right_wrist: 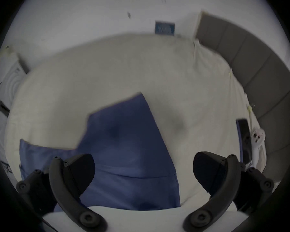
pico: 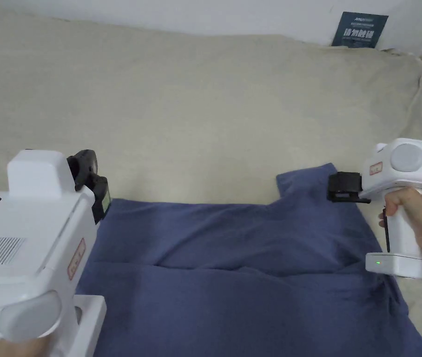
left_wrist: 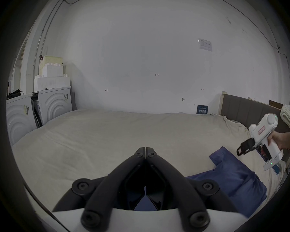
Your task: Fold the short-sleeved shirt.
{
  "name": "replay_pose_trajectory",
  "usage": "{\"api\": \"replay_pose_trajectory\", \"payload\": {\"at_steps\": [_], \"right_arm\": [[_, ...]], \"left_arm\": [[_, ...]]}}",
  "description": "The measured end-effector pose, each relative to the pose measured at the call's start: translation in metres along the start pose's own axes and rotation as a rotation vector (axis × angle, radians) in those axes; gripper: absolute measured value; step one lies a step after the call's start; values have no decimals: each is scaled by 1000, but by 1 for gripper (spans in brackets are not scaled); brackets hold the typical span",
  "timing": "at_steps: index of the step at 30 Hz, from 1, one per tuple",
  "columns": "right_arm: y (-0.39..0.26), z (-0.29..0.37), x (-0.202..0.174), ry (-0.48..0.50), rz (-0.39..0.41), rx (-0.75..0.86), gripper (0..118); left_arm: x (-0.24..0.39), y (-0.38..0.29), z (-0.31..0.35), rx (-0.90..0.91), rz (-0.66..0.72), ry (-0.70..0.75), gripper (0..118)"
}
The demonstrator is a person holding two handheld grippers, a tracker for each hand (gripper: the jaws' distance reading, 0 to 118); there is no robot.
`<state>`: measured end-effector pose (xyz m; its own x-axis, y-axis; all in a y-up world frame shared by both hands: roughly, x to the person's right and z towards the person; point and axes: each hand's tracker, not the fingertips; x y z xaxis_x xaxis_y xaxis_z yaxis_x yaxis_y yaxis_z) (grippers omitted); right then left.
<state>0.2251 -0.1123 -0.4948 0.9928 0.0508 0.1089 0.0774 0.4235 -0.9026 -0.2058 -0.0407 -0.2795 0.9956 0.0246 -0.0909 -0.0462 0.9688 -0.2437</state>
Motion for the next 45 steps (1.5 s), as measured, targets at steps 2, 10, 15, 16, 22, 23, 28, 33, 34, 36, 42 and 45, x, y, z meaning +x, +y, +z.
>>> {"api": "replay_pose_trajectory", "payload": {"at_steps": [2,10,15,16,22,23,28,33,34,36,42,45], "right_arm": [[0,-22,6,-38,-27,-26,109],[-9,-59,15,-19,-97,-28,66],[-3,-45,10,1,-34,-14,1],[-3,-43,11,-6,-32,-13,1],[2,-8,17,65,-31,47,1],[2,1,17,69,-17,63,1],[4,30,15,94,11,117,1],[4,40,10,102,20,134,1],[4,40,9,99,22,132,1],[3,38,6,93,25,125,1],[3,30,8,77,25,108,1],[3,27,9,85,23,102,1]], "left_arm": [[-1,-3,-11,-21,-2,8,0],[-6,-22,-41,-104,-3,35,0],[-10,-23,-54,-147,13,58,0],[-13,-21,-57,-158,20,56,2],[-43,3,-97,-332,136,16,113],[-50,9,-104,-345,169,5,115],[-75,26,-147,-463,111,21,115],[-94,8,-199,-689,22,130,115],[-96,4,-207,-738,6,147,115],[-98,-8,-222,-827,-29,187,114],[-102,-45,-246,-929,-44,191,107],[-101,-57,-251,-960,-67,195,83]]}}
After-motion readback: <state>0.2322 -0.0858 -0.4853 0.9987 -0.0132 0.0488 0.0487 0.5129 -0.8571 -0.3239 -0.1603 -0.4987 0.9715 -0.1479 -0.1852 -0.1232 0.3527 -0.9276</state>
